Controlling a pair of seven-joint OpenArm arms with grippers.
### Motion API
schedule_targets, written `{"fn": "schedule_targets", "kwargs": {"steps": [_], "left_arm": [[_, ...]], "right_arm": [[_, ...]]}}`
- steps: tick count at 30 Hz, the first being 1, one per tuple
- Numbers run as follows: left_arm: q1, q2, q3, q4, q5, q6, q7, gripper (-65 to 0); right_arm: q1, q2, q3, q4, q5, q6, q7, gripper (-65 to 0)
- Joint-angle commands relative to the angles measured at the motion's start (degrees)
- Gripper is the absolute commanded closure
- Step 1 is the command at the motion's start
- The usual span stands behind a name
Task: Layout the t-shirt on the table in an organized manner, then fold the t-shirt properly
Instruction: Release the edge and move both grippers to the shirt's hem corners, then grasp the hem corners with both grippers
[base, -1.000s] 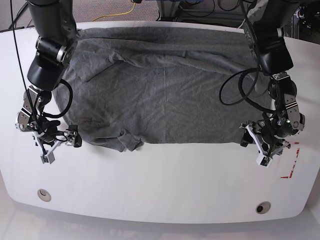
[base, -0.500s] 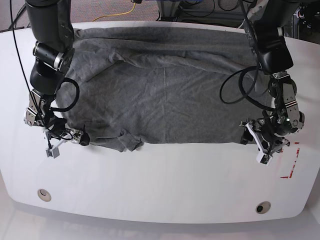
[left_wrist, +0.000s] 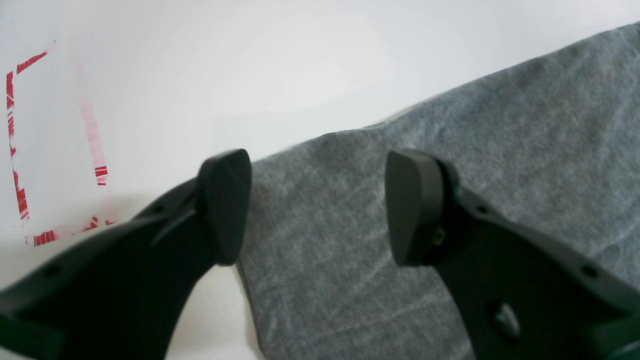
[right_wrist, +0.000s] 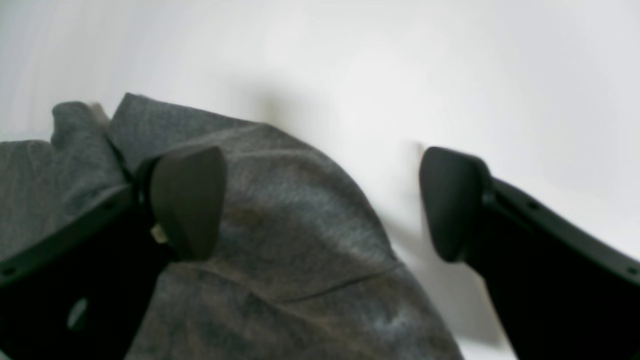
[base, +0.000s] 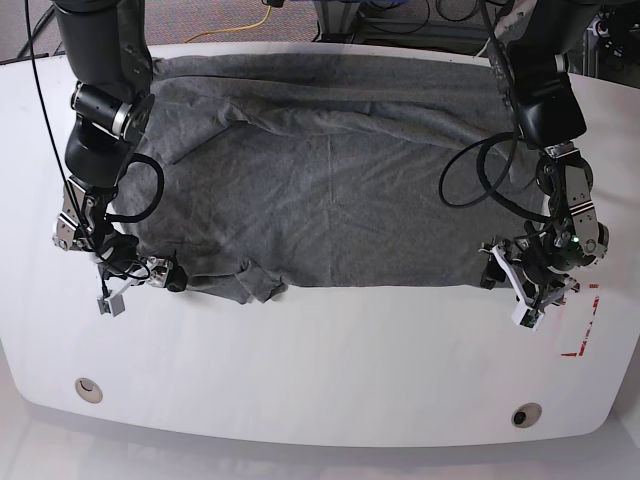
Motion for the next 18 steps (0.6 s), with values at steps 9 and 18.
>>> {"fn": "schedule_targets", "kwargs": {"steps": [9,18], "left_arm": [[-0.65,-0.35,-0.06,-2.44,-0.60,-0.03,-3.04,-39.2],[-0.56,-0.44,-0.06,-3.15,-0.60,-0.03,-3.13,-39.2]], "right_arm": [[0.78,0.36,-2.76,0.53,-0.65,-0.07,-6.89,-50.9],[-4.40,-1.40,-7.86,11.08,-0.47,-0.07,-9.09,-50.7]]}}
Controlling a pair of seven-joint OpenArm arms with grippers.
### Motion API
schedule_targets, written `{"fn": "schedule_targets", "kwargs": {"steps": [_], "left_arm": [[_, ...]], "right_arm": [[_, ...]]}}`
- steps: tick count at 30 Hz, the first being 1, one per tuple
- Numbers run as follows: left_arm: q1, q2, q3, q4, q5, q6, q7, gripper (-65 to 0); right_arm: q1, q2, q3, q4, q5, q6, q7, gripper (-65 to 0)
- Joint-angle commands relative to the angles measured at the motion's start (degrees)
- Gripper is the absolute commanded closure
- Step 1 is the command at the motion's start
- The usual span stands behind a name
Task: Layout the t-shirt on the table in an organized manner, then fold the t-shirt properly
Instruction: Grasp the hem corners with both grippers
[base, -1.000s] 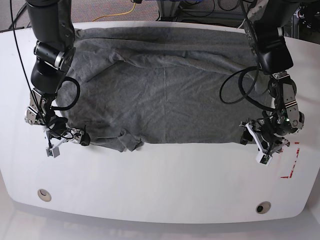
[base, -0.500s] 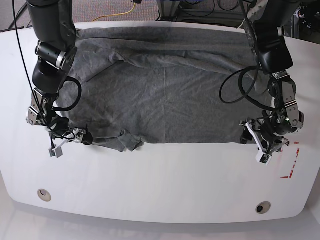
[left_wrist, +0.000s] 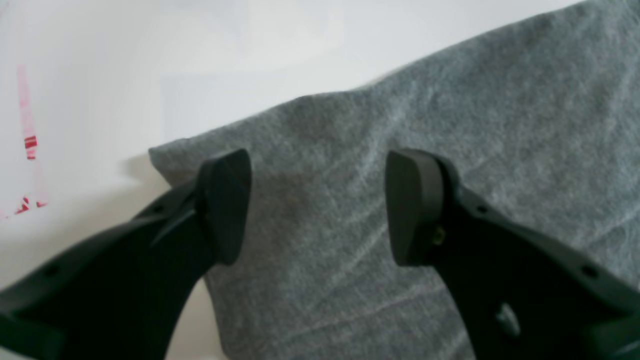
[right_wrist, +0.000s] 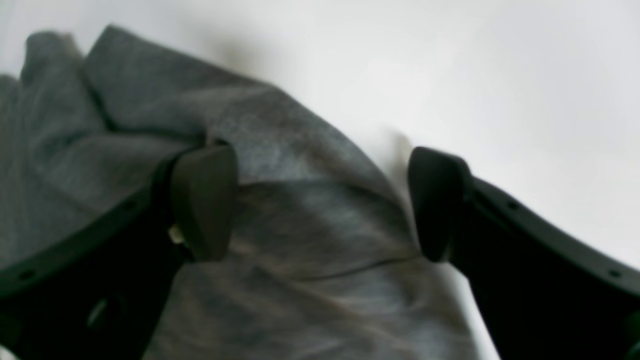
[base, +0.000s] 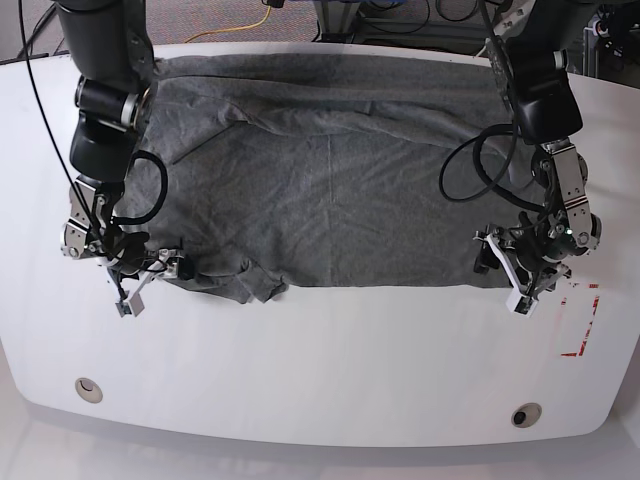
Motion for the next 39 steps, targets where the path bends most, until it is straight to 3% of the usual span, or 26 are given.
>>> {"fn": "schedule_targets", "kwargs": {"steps": [1,9,12,14,21,25,31,39], "left_arm": [[-1.61,-0.59,-0.06,0.96,-0.76,-0.03,-1.43,-39.2],[-1.70,-0.68,-0.06,0.96,-0.84,-0.03,-1.43,-39.2],[-1.79,-0.77,-0.06,1.14,-0.84,-0.03,-2.22,-39.2],[-1.79,-0.77,-0.06,1.14,-0.84,-0.03,-2.83,-39.2],[-1.87,-2.17,-0.06,1.05,-0.93,-0.03,-3.10,-39.2],[-1.96,-2.26,-0.15,1.05,-0.93,-0.03,-4.42,-39.2],[-1.96,-3.23,-0.24,0.88,-0.93,2.56,-5.30,-39.6],[-2.40,-3.49,-0.33,0.35,-1.02,3.09,-5.47,-39.7]], "right_arm": [[-1.15,-0.22,-0.10,2.93,-0.80,0.38,-3.91,-50.4],[-3.78,-0.40,-0.19,6.18,-0.80,0.38,-4.44,-50.1],[-3.87,-0.40,-0.19,6.18,-0.80,0.38,-4.44,-46.8],[-3.87,-0.40,-0.19,6.18,-0.80,0.38,-4.35,-40.9],[-3.87,-0.13,-0.19,6.18,-0.98,0.38,-4.26,-11.6],[-3.78,-0.13,-0.28,6.18,-1.07,0.38,-4.26,-1.7],[-3.78,-0.13,-0.28,6.18,-1.15,0.38,-4.18,-0.8],[-3.78,-0.13,-0.28,6.18,-1.15,0.38,-4.18,-0.8]]}}
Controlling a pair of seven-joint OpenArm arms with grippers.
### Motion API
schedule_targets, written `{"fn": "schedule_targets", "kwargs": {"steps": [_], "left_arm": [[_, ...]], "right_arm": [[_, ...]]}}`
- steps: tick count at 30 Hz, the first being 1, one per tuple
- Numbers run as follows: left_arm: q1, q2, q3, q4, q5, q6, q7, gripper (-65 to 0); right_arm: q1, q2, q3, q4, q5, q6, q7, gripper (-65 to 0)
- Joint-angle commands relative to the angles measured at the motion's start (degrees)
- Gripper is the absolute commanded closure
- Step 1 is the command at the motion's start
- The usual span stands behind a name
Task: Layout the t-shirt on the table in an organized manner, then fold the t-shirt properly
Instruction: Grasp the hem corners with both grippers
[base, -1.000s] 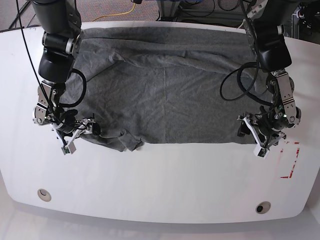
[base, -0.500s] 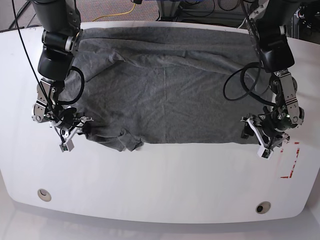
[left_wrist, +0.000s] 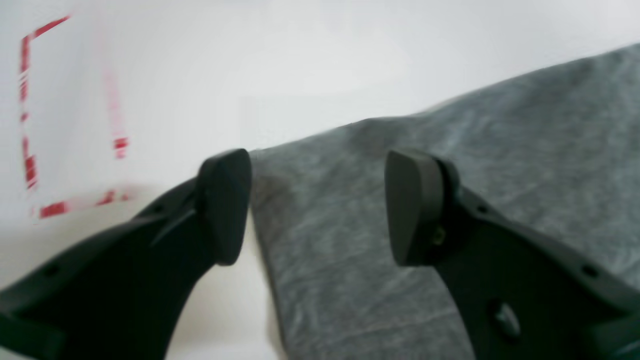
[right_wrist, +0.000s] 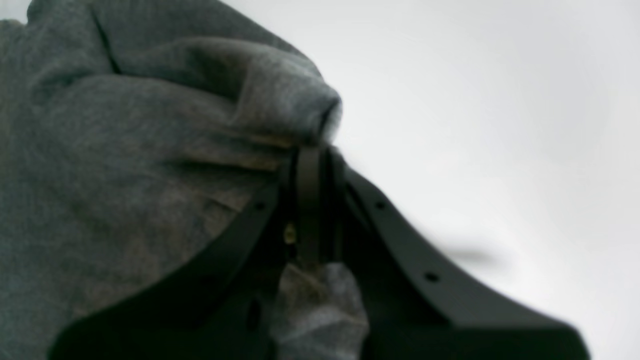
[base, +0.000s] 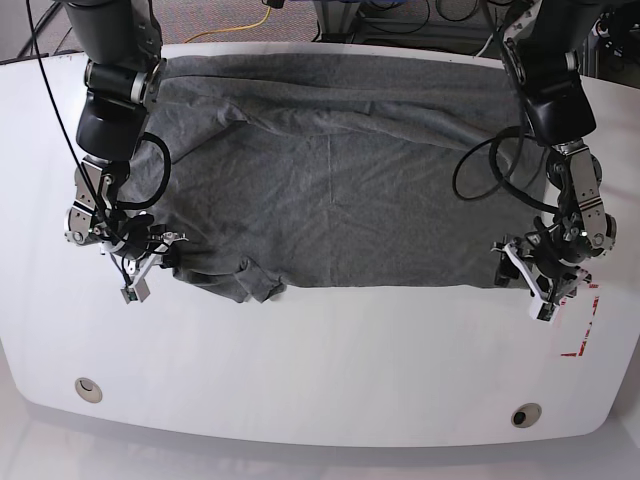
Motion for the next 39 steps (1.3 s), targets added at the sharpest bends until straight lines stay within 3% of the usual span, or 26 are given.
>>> {"fn": "schedule_targets", "kwargs": {"steps": [1,5,9,13,20,35,39], "left_arm": [[-2.38,-0.56,0.02,-0.09,-0.82,0.55,-1.41,-39.7],[-4.32,-0.65,-1.82,-4.40,-0.82,3.37,-1.41,-41.5],[-6.51,-1.44,-5.69,-9.94,-0.82,4.95,-2.81,-52.5],[-7.92,-1.88,-6.04,-15.30,-0.74,6.36,-6.15,-58.2],[-9.50,-3.82,-2.26,-22.33,-0.74,7.23,-9.41,-57.4],[-12.23,-3.46,1.60,-30.16,-0.74,7.32,-12.13,-56.8],[-12.14,-3.46,2.04,-30.16,-0.74,7.06,-12.13,-47.1]], "right_arm": [[0.59,0.50,-0.15,0.08,-1.24,0.08,-2.17,-0.8],[0.50,0.50,-0.15,0.08,-1.24,0.08,-2.08,-0.8],[0.50,0.50,-0.15,0.08,-1.24,0.08,-2.08,-0.8],[0.50,0.41,-0.15,0.08,-1.24,0.08,-2.08,-0.8],[0.50,0.33,-0.15,0.08,-1.24,0.08,-2.08,-0.8],[0.50,0.33,-0.15,0.08,-1.24,0.08,-2.08,-0.8],[0.50,0.33,-0.15,0.08,-1.15,0.08,-2.08,-0.8]]}}
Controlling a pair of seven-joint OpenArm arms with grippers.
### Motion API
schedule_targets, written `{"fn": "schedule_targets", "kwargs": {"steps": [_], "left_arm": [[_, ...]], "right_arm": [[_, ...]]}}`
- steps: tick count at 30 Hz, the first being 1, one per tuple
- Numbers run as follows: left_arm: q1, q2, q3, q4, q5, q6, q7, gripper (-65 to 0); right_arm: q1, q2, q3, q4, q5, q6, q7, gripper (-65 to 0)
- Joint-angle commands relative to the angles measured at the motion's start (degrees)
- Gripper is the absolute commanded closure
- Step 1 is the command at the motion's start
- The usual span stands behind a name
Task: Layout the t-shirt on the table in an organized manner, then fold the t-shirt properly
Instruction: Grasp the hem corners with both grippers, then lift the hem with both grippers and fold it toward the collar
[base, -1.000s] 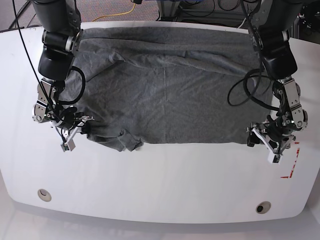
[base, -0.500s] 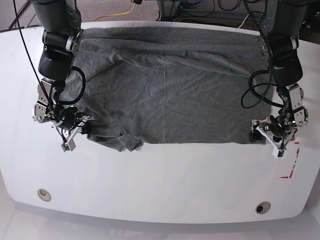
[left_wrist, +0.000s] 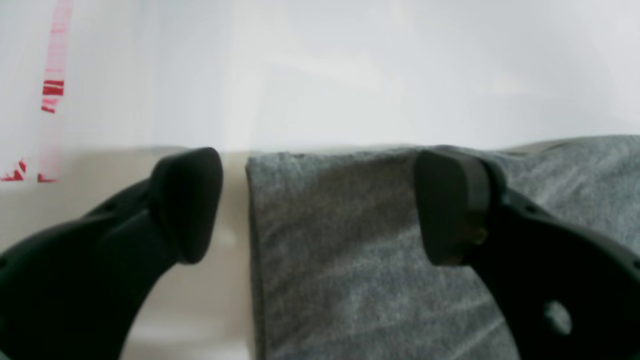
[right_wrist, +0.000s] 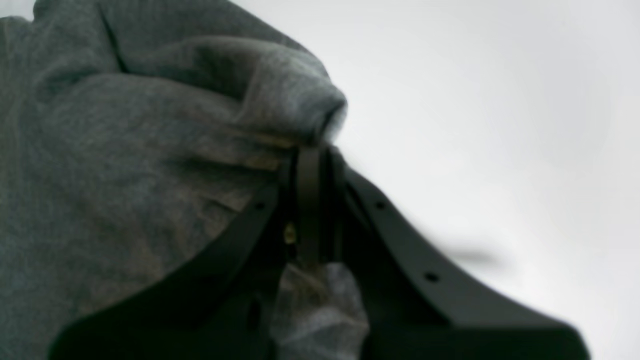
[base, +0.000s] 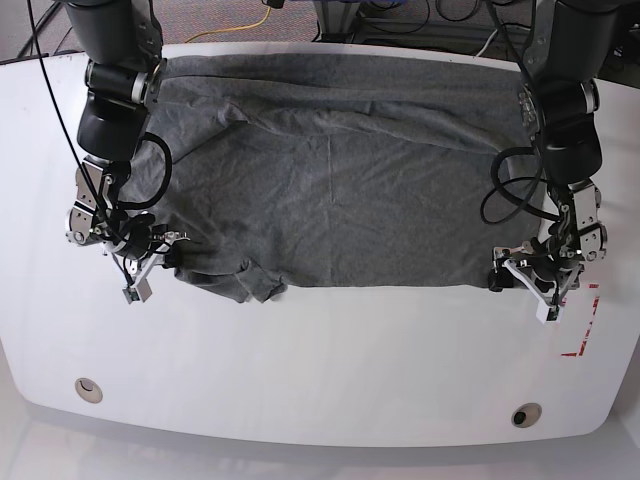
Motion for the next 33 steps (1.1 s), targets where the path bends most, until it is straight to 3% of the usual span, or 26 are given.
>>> {"fn": "schedule_targets", "kwargs": {"steps": [1,6,8,17,22,33], "left_arm": [[-1.21,-0.49,1.17,0.27,-0.52,-0.46,0.48,-41.7],[-1.21,-0.49,4.43,0.09,-0.52,-0.46,0.48,-18.3],[-1.21,-0.49,5.13,0.00,-0.52,-0.46,0.48,-14.9],[0.20,-0.49,4.95,0.71,-0.60,-0.20,0.48,-12.1],[0.28,-0.49,3.46,4.93,-0.60,-0.20,0.48,-0.3],[1.87,-0.14,3.37,13.81,-0.78,-0.46,0.48,0.0]], "right_arm": [[0.52,0.50,-0.15,0.13,-1.22,-0.07,-2.14,-0.8],[0.52,0.50,-0.15,0.13,-1.22,-0.07,-2.14,-0.8],[0.52,0.50,-0.15,0.13,-1.13,-0.07,-2.14,-0.8],[0.70,0.50,-0.15,0.22,-1.13,-0.07,-2.14,-0.8],[0.87,0.68,-0.15,2.24,-1.13,-0.07,-2.23,-0.8],[0.70,0.76,-0.06,14.72,-1.22,-0.07,-7.07,-0.6]]}}
